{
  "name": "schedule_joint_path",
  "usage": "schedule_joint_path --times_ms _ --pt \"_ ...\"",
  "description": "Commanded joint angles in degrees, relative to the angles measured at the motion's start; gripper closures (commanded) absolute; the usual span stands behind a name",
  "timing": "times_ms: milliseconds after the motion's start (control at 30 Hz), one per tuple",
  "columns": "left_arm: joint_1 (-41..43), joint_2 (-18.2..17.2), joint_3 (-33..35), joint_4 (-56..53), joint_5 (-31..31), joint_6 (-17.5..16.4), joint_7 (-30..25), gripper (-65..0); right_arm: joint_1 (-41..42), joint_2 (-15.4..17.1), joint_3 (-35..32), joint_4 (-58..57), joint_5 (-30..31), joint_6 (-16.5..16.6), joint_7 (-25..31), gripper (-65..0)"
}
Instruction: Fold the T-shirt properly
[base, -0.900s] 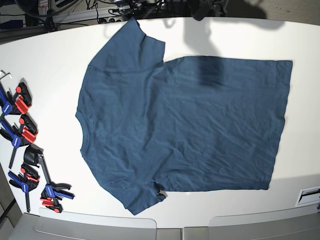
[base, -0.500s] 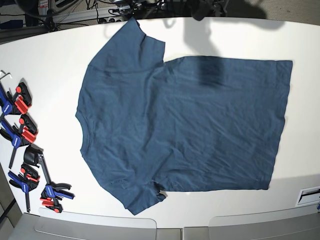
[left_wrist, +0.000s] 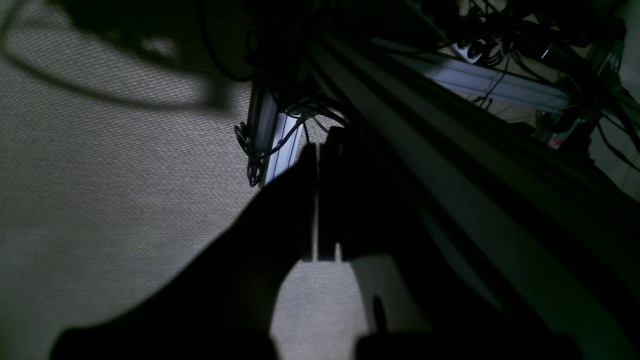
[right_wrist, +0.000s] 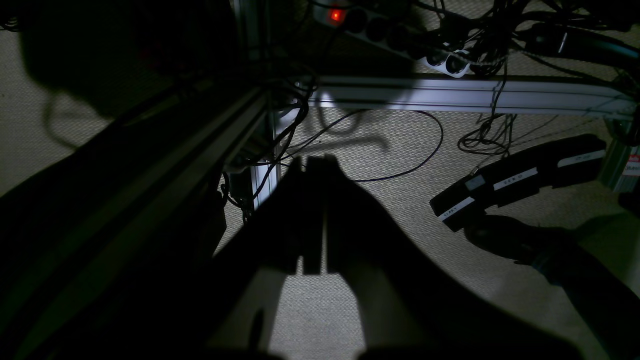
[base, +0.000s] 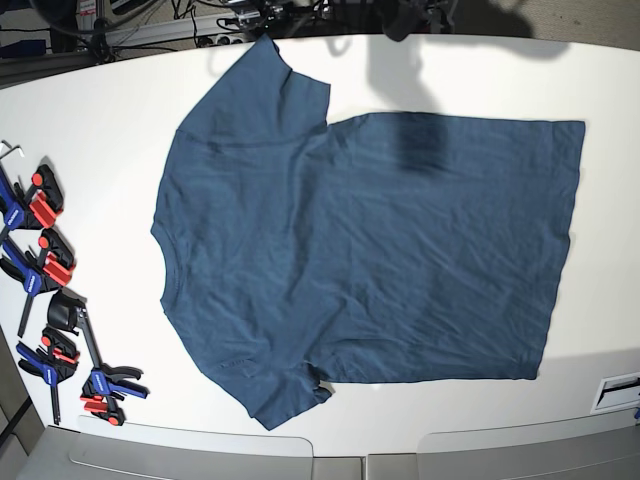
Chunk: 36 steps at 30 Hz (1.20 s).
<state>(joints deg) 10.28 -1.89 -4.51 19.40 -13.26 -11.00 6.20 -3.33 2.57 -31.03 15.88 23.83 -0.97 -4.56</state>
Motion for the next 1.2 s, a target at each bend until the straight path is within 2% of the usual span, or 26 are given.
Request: schedule_joint_path --times_ms 0,233,333,600,733,900,1167 --pt "0.28 -0.11 0.07 0.26 -0.22 -0.55 -0.15 0.0 0.09 0.00 0.04 0.42 -0.09 -0.13 0.09 0.0" --pt "3.08 -1.36 0.07 2.54 -0.24 -0.55 -0.20 0.0 -1.03 0.31 0.04 0.55 -1.51 -0.13 0.00 0.0" --pt "5.81 -2.45 0.07 5.81 -0.24 -0.55 -0.20 0.0 -1.64 0.31 0.04 0.57 -4.44 -0.11 -0.02 0.0" --pt "14.12 -6.40 0.07 14.56 -0.26 -0.55 -0.22 0.0 -4.26 0.70 0.04 1.44 -4.63 -0.13 0.00 0.0" --pt "18.18 -8.68 0.07 18.80 -0.26 -0.52 -0.22 0.0 -7.54 2.54 0.04 5.70 -4.63 -0.11 -0.04 0.0" --pt "23.93 -11.41 0.07 24.92 -0.31 -0.55 -0.20 0.0 -13.44 6.38 0.07 13.16 -4.61 -0.15 -0.20 0.0" --pt "35.82 -15.76 0.07 40.54 -0.31 -0.98 0.13 0.0 -25.35 13.20 0.07 28.83 -4.63 -1.36 -5.16 0.0"
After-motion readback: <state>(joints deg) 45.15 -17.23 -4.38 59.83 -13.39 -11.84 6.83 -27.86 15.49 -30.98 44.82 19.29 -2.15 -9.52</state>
